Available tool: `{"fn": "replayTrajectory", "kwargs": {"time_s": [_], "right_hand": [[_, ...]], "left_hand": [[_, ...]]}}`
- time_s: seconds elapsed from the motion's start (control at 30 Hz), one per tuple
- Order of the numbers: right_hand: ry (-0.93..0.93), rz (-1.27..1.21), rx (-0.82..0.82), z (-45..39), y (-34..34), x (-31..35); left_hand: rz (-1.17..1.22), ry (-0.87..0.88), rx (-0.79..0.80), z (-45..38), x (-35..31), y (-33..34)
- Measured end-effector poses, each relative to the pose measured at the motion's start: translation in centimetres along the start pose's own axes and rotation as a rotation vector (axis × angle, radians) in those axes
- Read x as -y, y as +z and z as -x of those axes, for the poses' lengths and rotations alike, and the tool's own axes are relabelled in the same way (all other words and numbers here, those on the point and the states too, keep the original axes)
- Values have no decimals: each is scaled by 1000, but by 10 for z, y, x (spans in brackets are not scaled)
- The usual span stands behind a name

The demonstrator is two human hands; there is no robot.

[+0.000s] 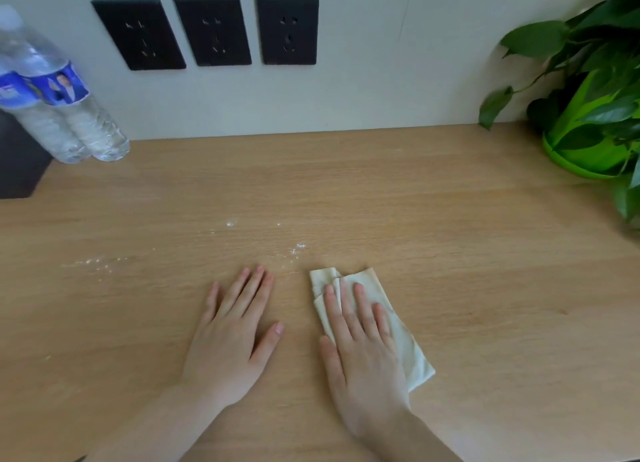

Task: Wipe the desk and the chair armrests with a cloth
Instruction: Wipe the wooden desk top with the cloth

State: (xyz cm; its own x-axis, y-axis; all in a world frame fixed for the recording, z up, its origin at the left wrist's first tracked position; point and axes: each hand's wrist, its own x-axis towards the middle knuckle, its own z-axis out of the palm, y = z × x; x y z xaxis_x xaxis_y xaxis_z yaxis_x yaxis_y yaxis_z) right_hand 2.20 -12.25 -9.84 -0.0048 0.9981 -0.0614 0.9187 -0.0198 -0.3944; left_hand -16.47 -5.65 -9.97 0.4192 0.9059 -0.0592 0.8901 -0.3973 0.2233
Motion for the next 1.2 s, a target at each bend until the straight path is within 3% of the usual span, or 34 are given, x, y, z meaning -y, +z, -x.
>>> {"fn": "replayTrajectory", "kwargs": {"time_s": [0.33,0.53,0.67,0.83,0.93,1.1,1.2], "right_hand": [[356,31,-108,-126,-4,-1],[18,9,70,-155,8,47],[-243,-122,159,-128,-2,40],[-392,-138,258,-78,-17,17],[-386,-75,252,-47,-22,1],[-154,96,64,-7,-3,3],[-108,181,42,-4,-3,10]], "left_hand": [[-19,22,-18,4,32,-3],[-9,-33,-47,9,48,-7],[-7,-37,-39,9,49,-8],[4,-38,-38,10,50,-6],[-12,-41,-36,10,51,-5],[9,-45,-37,10,52,-6],[-2,-49,-41,10,52,-6]]}}
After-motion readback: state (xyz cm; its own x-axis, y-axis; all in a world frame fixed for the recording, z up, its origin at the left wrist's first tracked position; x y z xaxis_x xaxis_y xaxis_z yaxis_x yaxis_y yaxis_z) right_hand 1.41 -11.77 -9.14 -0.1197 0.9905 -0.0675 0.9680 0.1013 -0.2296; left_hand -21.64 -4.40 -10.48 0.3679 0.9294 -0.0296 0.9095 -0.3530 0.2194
